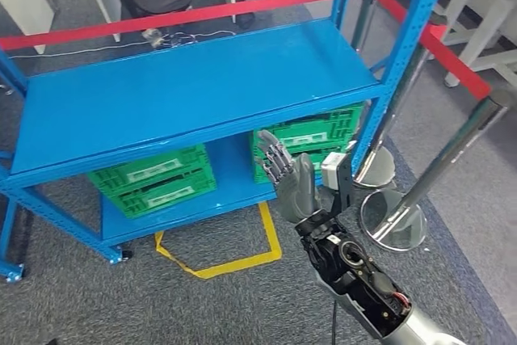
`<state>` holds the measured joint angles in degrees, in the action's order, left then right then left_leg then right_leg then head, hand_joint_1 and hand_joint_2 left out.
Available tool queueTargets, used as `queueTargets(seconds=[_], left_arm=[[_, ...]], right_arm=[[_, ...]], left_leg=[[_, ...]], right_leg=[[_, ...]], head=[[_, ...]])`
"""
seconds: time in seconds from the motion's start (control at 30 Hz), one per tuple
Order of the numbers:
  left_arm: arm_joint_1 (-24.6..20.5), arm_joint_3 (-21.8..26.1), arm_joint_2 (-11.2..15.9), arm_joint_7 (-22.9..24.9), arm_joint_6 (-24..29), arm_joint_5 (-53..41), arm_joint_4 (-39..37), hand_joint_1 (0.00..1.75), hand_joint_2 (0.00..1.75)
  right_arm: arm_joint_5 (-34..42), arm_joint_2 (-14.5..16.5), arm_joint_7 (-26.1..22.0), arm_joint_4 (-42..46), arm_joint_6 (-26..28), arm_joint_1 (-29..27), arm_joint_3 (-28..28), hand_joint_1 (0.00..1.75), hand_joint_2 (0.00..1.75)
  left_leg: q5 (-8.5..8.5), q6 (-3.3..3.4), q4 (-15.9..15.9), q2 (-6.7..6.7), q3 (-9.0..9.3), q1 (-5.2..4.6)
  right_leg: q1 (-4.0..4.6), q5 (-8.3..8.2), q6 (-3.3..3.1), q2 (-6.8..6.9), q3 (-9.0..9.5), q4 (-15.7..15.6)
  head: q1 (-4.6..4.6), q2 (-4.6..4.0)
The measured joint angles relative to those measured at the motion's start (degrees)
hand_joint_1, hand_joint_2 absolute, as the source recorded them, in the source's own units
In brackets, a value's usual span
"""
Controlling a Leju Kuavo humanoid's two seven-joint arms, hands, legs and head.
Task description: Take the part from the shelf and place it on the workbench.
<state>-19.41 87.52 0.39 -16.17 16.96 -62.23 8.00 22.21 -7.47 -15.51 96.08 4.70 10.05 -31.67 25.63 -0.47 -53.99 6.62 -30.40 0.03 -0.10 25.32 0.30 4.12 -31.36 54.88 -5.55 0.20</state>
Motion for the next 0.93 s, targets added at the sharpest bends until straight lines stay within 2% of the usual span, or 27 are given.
queueTargets(seconds=[0.03,0.07,0.1,0.17,0.2,0.23,0.27,0.3,0.33,0.4,0.43,0.47,0.53,0.6,0.67,0.7,0.73,0.77,0.93], left_arm=[[-0.1,0.0,0.0,0.0,0.0,0.0,0.0,0.0,0.0],[-0.2,0.0,0.0,0.0,0.0,0.0,0.0,0.0,0.0],[-0.2,0.0,0.0,0.0,0.0,0.0,0.0,0.0,0.0],[-0.2,0.0,0.0,0.0,0.0,0.0,0.0,0.0,0.0],[-0.1,0.0,0.0,0.0,0.0,0.0,0.0,0.0,0.0],[0.1,0.0,0.1,0.0,0.0,-0.1,0.0,0.0,0.0],[0.2,0.0,0.1,0.0,0.0,-0.1,0.0,0.0,0.0],[0.2,0.0,0.1,0.0,0.0,-0.1,0.0,0.0,0.0],[0.1,0.0,0.0,0.0,0.0,-0.2,0.0,0.0,0.0],[0.0,0.0,0.2,0.0,0.0,-0.3,0.0,0.0,0.0],[-0.1,0.0,0.3,0.1,0.0,-0.3,0.0,0.0,0.0],[-0.1,0.0,0.4,0.1,0.1,-0.3,0.0,0.0,0.0],[-0.3,0.0,0.3,0.3,0.1,-0.4,0.0,0.0,0.0],[-0.6,0.0,0.2,0.4,0.2,-0.5,0.0,0.0,0.0],[-0.6,0.0,0.0,0.6,0.4,-0.6,0.0,0.0,0.0],[-0.6,0.0,0.0,0.6,0.6,-0.7,0.0,0.0,0.0],[-0.6,0.0,-0.1,0.7,0.6,-0.7,0.0,0.0,0.0],[-0.6,0.0,-0.1,0.7,0.7,-0.7,0.0,0.0,0.0],[-0.7,0.0,-0.2,0.7,0.7,-0.7,0.0,0.0,0.0]], right_arm=[[0.0,0.0,0.0,0.0,0.0,-0.1,0.0,0.0,0.0],[0.0,0.0,0.0,0.0,0.0,0.0,0.0,0.0,0.0],[0.0,0.0,0.0,0.0,0.0,0.0,0.0,0.0,0.0],[0.0,0.0,0.0,0.1,0.0,0.1,0.0,0.0,0.0],[0.0,0.0,0.0,0.1,0.0,0.0,0.0,0.0,0.0],[0.0,0.0,0.0,0.0,0.0,-0.1,-0.1,0.0,0.0],[-0.1,0.0,0.0,0.0,0.0,-0.2,-0.1,0.0,0.0],[-0.1,0.0,0.0,0.0,0.0,-0.2,0.0,0.0,0.0],[-0.2,0.0,0.0,0.0,0.1,-0.2,0.0,0.0,0.0],[-0.3,0.0,-0.1,0.0,0.1,-0.2,0.0,0.0,0.0],[-0.4,0.0,-0.1,0.0,0.1,-0.3,0.0,0.0,0.0],[-0.5,0.0,-0.1,0.0,0.1,-0.3,0.0,0.0,0.0],[-0.7,0.0,-0.1,0.0,0.1,-0.5,0.0,0.0,0.0],[-1.2,0.0,-0.3,0.2,0.0,-0.5,0.1,0.0,0.0],[-2.0,0.0,-0.2,0.6,0.1,-0.4,0.1,0.0,0.0],[-2.4,0.0,-0.1,0.7,0.1,-0.3,0.1,0.0,0.0],[-2.7,0.0,0.1,0.8,0.2,-0.4,0.1,0.0,0.0],[-2.8,0.0,0.2,0.9,0.4,-0.4,0.1,0.0,0.0],[-2.3,0.0,-0.4,0.8,0.7,-0.3,0.1,0.0,0.0]], left_leg=[[0.22,-0.29,-0.1,0.26,0.07,0.08],[0.85,-0.6,-0.7,-0.45,-0.06,0.25],[2.13,-0.89,-2.5,-1.84,-0.74,0.42],[6.03,-1.26,-9.8,-5.15,-4.04,0.64],[7.73,-1.31,-14.0,-5.87,-6.14,0.66],[8.54,-1.28,-17.0,-6.15,-7.71,0.65],[8.21,-1.16,-17.9,-6.26,-8.32,0.63],[6.79,-0.94,-16.4,-6.38,-7.78,0.61],[4.62,-0.62,-12.8,-6.84,-6.18,0.57],[0.98,0.17,-4.4,-9.54,-2.35,0.55],[0.1,0.42,-1.6,-10.6,-1.12,0.49],[-0.07,0.58,-0.4,-11.21,-0.59,0.39],[-0.26,0.85,0.1,-10.22,-0.41,0.33],[-0.4,1.08,0.6,-9.34,-0.23,0.47],[-0.16,0.9,0.5,-8.81,-0.29,0.22],[0.04,0.77,0.2,-8.66,-0.38,-0.01],[0.03,0.86,-0.1,-8.42,-0.41,-0.09],[0.03,0.95,-0.1,-8.22,-0.38,-0.13],[0.2,1.17,-0.2,-7.92,-0.36,-0.21]], right_leg=[[-0.07,-0.17,-0.36,-0.74,-0.08,-0.1],[-0.16,-0.34,-0.7,-1.49,-0.12,-0.2],[-0.3,-0.52,-1.04,-2.17,-0.14,-0.3],[-0.42,-0.79,-1.51,-3.58,-0.33,-0.3],[-0.37,-0.87,-1.66,-4.37,-0.44,-0.3],[-0.32,-0.93,-1.75,-5.21,-0.52,-0.3],[-0.28,-0.98,-1.78,-6.05,-0.56,-0.3],[-0.24,-1.04,-1.77,-6.89,-0.56,-0.3],[-0.23,-1.11,-1.72,-7.69,-0.53,-0.3],[-0.26,-1.25,-1.44,-9.15,-0.64,-0.3],[-0.34,-1.34,-1.18,-9.82,-0.81,-0.2],[-0.48,-1.43,-0.84,-10.41,-1.0,-0.2],[-0.66,-1.64,-0.05,-11.29,-1.3,-0.4],[-0.44,-0.7,0.52,-9.5,-1.71,0.4],[-0.33,-0.41,0.17,-6.94,-1.34,0.4],[-0.4,-0.67,0.0,-6.49,-0.98,0.1],[-0.45,-1.31,-0.16,-6.44,-0.74,-0.6],[-0.45,-1.44,0.09,-6.44,-0.81,-0.4],[-0.48,-1.45,0.15,-6.46,-0.78,-0.6]], head=[[0.18,0.0],[0.32,0.0],[0.46,0.0],[0.87,0.0],[1.0,0.0],[1.08,0.0],[1.13,0.0],[1.15,0.0],[1.18,0.0],[1.21,0.0],[1.22,0.0],[1.23,0.0],[1.34,0.0],[1.05,0.0],[0.54,0.0],[0.44,0.0],[0.52,0.0],[0.67,0.0],[0.54,0.0]])
